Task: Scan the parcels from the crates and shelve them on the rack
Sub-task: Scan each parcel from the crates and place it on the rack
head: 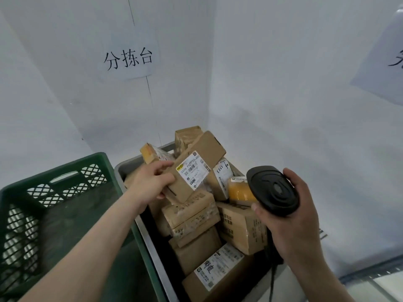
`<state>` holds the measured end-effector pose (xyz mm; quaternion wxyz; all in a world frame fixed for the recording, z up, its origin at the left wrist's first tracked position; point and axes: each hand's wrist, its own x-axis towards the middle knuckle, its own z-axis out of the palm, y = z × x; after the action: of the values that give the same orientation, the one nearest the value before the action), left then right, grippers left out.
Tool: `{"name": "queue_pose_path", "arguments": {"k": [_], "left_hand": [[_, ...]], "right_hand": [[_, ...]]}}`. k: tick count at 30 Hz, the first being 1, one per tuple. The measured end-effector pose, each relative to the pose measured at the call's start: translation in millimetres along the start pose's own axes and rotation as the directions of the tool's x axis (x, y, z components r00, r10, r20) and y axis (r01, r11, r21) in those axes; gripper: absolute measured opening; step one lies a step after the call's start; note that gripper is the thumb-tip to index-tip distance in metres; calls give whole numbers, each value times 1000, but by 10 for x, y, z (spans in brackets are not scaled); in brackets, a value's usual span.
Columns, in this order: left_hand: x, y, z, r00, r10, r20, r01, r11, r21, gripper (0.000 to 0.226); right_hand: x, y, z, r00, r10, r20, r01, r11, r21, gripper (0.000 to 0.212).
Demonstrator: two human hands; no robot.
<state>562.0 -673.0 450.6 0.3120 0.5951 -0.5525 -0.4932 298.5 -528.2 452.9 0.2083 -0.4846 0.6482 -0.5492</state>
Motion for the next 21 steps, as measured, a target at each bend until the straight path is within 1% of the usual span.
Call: {"name": "queue_pose_path", "arguments": {"k": [1,2,3,4,6,8,10,13,17,21], "left_hand": [[-20,-47,58,1000,-23,20,22,998,51,48],[-44,-104,125,998,-40,39,34,990,139,49],[-60,-171,187,997,-53,58,38,972,230,52],[-72,-238,248,996,-58,74,34,958,286,59],[-95,-322,332,996,-53,74,28,952,306,69],[-114,-335,376,998,-40,38,26,954,300,72],[-102,-343,390,999,-39,10,35,961,273,71],[-93,-304,373,997,-77,8,76,993,95,60],[-111,-165,356,995,-92,32,95,991,-94,47],[-137,-55,398,996,-78,52,86,984,-159,48]], "right_hand": [[4,-3,-10,1000,3,7,-3,1000,13,93],[6,-6,-24,1000,4,15,-4,1000,24,93],[6,-5,-43,1000,2,22,-3,999,32,93],[5,-1,-65,1000,-4,24,3,999,39,92],[0,15,-111,1000,-14,23,13,999,46,91],[-10,29,-147,999,-10,33,8,999,51,91],[-18,48,-178,999,-2,49,-1,998,64,90],[-26,60,-226,995,-10,97,2,997,76,88],[-72,27,-272,985,-35,170,23,997,70,86],[-112,-41,-319,974,-61,219,43,995,85,78]]}}
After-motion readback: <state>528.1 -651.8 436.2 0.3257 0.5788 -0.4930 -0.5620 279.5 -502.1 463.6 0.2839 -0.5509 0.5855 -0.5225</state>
